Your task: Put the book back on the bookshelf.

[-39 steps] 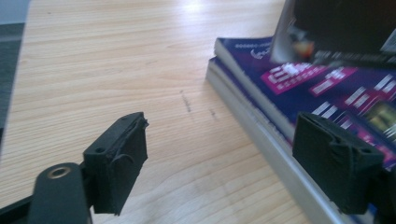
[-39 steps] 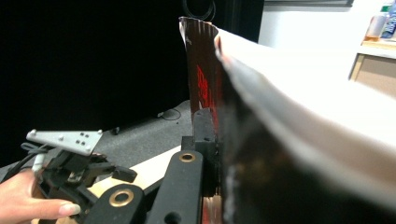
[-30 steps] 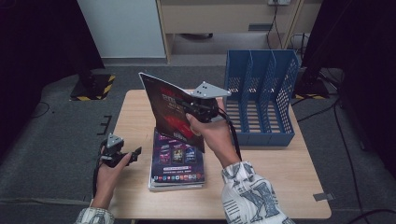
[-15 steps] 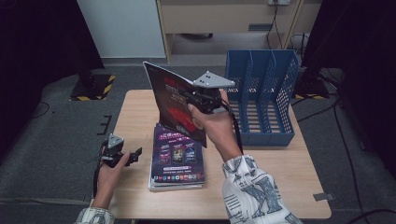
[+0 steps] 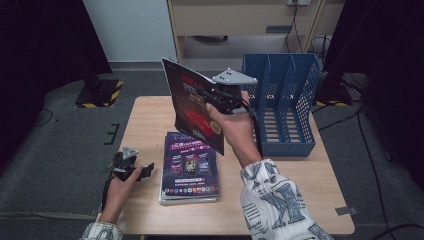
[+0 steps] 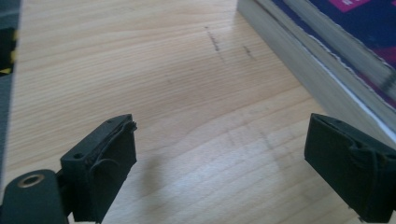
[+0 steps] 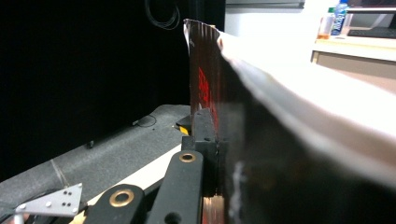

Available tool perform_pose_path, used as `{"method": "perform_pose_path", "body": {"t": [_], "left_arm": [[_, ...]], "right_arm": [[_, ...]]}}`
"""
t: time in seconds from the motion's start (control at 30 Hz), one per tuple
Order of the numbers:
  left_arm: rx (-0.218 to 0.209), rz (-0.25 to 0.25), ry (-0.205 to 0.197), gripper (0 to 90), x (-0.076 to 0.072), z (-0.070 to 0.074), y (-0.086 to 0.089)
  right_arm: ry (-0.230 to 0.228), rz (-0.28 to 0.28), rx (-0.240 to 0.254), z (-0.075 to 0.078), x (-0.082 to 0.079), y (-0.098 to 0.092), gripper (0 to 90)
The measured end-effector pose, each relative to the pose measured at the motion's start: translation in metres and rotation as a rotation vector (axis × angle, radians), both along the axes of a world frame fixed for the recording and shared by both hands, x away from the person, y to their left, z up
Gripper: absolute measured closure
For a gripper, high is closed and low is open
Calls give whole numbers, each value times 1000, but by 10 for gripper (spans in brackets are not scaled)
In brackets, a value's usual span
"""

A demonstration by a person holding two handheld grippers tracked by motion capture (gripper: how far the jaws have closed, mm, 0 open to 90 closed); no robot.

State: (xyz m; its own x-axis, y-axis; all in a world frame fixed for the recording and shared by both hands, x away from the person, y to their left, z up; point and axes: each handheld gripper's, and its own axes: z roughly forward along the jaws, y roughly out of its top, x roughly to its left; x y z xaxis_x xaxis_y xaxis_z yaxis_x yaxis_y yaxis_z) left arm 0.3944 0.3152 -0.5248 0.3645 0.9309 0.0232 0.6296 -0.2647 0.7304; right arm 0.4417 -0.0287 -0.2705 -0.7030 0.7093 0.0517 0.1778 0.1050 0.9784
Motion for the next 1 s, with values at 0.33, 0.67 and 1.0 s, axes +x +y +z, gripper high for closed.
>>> {"method": "perform_pose_path", "body": {"t": [0.33, 0.67, 1.0], "left_arm": [[13, -6, 5, 72, 0, -2, -4], [-10, -7, 35, 66, 1, -6, -5], [30, 4, 53, 16, 1, -9, -6]], "right_arm": [[2, -61, 5, 14, 6, -9, 865], [-17, -133, 3, 33, 15, -23, 866], [-9, -186, 35, 40, 22, -41, 865]]}}
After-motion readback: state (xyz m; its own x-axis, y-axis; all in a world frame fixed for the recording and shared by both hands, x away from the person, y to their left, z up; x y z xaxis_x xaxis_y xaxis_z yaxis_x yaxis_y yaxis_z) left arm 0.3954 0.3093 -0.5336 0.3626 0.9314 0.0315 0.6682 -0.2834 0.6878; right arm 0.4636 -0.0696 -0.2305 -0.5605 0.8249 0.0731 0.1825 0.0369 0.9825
